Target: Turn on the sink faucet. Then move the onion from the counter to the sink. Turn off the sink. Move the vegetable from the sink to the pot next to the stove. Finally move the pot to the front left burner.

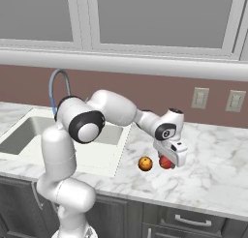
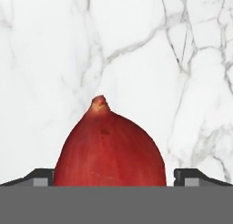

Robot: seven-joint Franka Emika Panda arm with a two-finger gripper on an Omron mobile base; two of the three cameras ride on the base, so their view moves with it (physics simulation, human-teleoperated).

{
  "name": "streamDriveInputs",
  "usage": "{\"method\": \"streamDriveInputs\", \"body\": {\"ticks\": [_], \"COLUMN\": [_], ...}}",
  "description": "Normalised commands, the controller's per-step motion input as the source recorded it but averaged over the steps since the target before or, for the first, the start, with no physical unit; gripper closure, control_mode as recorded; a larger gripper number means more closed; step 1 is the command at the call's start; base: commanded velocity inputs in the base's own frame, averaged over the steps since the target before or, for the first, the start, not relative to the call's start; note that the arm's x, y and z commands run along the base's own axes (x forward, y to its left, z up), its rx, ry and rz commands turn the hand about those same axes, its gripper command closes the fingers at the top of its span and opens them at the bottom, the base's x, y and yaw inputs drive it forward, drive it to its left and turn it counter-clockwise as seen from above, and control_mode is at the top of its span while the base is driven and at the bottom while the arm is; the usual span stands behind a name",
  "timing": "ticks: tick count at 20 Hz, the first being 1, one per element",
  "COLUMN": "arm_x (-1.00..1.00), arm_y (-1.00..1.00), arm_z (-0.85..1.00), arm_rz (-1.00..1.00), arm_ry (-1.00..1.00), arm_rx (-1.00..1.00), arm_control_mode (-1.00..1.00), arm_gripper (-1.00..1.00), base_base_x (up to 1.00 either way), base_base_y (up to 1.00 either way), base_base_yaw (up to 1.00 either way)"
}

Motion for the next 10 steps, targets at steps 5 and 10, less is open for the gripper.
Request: {"method": "streamDriveInputs", "body": {"ticks": [5,10], "arm_x": [-0.14,-0.12], "arm_y": [0.00,0.07], "arm_z": [-0.16,-0.21], "arm_rz": [0.00,0.00], "arm_ry": [0.00,0.00], "arm_rx": [0.00,0.00], "arm_control_mode": [-1.00,-1.00], "arm_gripper": [-1.00,1.00], "base_base_x": [0.00,0.00], "base_base_y": [0.00,0.00], "base_base_yaw": [0.00,0.00]}}
